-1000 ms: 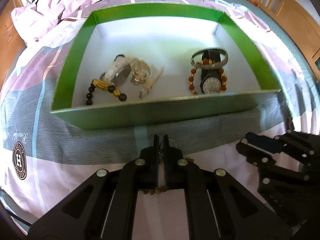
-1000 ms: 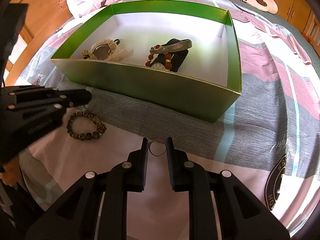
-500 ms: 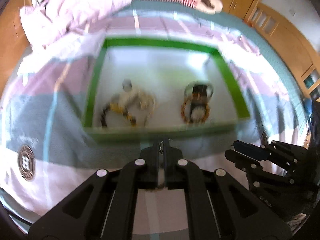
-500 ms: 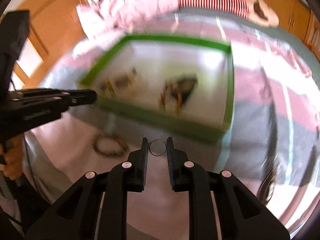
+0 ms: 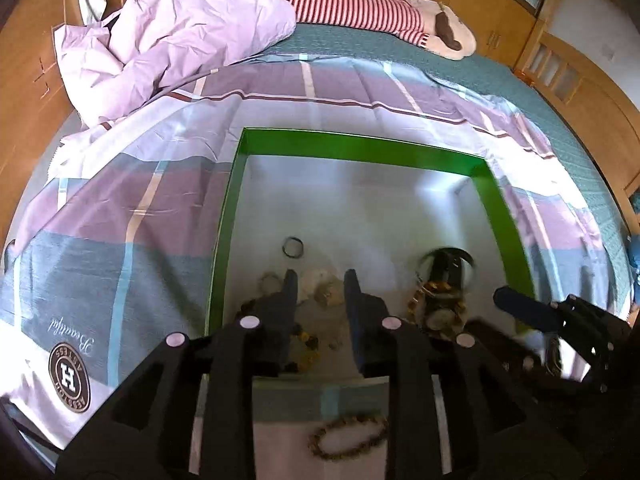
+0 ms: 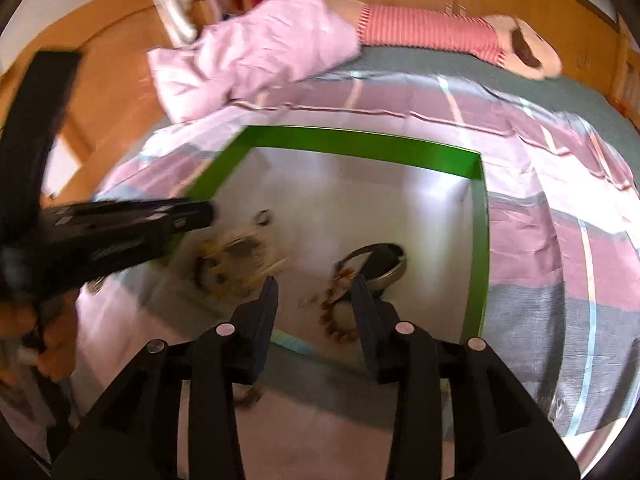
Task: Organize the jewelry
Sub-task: 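Carry both rings into the green box and open both tools, then grasp the brown wooden bead bracelet with the right tool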
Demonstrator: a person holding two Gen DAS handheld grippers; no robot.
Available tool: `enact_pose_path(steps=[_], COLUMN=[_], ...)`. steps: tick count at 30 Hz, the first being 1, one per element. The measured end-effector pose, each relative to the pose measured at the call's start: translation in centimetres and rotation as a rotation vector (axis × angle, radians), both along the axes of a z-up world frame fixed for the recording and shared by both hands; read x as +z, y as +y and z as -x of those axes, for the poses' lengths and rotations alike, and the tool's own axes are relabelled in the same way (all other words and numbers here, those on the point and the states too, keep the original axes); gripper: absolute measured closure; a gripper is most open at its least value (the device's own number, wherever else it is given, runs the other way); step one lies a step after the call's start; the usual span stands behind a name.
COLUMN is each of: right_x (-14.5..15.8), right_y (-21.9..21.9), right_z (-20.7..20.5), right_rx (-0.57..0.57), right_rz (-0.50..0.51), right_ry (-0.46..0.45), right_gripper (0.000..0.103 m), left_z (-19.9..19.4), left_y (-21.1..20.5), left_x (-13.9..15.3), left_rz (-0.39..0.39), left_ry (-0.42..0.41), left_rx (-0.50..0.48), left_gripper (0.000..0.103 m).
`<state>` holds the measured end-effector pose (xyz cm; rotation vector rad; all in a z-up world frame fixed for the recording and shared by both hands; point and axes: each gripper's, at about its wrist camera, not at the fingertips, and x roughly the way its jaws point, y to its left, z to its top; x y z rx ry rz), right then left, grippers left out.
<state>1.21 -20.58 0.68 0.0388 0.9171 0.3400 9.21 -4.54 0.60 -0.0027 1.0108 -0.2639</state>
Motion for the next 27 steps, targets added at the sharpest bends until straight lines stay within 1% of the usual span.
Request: enact_pose_path(steps=[2,4,6,8,10,12,14,15,16,17,18,20,27], right_x=[0.0,-1.2,-3.1,-5.1,-6.3,-7.4,-7.9,-8.0,-8.3,-8.5,-8.8,-9.1,-9.1], right_y=[1.2,2.9,4.2,4.8,5.4,6.2,6.6,6.8,7.0,7.2,7.5,7.6,6.3], right_z=[1.5,2.6,3.0,2.6,2.3,2.3,2.2,2.2,2.1,2.1,2.1,1.7,1.8], right_rx=[0.058,0.112,0.137,0.131,0.132,0.132,0.132,0.134,0.132,0.131,0.132,0.133,0.111], right_rz=[0.007,0.053,0.093,0.099,0.111,0.137,0.139,0.137,0.150,0.169,0.193,0.205,0.184], right_ry=[0.015,0.060,0.100,0.152,0.178,0.172,0.169,0.172,0.174,0.174,0.174,0.169,0.196], right_gripper=[0.065,0.065,0.065,0.065,0.065,0.065,0.065,0.065,0.065,0.065,0.065,0.065,0.066], left_z=[1.9,4.3,6.3,7.7,8.1,7.8,7.4,7.3,7.3,7.3,7.3,7.6,8.0], left_y=[0.2,0.5,0.7,1.3,1.7,2.0,2.1,2.3,2.7,3.0,3.2,3.3,4.8], left_x=[1.0,1.0,-0.3,-2.9,-5.7,-7.2,-8.1,-8.2,-8.4,-8.5,-8.5,-8.6,-8.4], left_rz=[0.014,0.007,-0.029,-0.056,-0.076,-0.073,-0.084,-0.085,-0.082,-0.078,-0.079,-0.091,-0.095], left_ry=[0.009,0.028,0.061,0.111,0.179,0.199,0.217,0.225,0.237,0.246,0.250,0.249,0.248], left_rx=[-0.021,-0.047,-0.057,-0.037,0.000,0.029,0.028,0.033,0.043,0.050,0.050,0.038,0.032], left_gripper=[0.077,0.075,0.071,0.070,0.071,0.070,0.071,0.070,0.067,0.060,0.057,0.057,0.056])
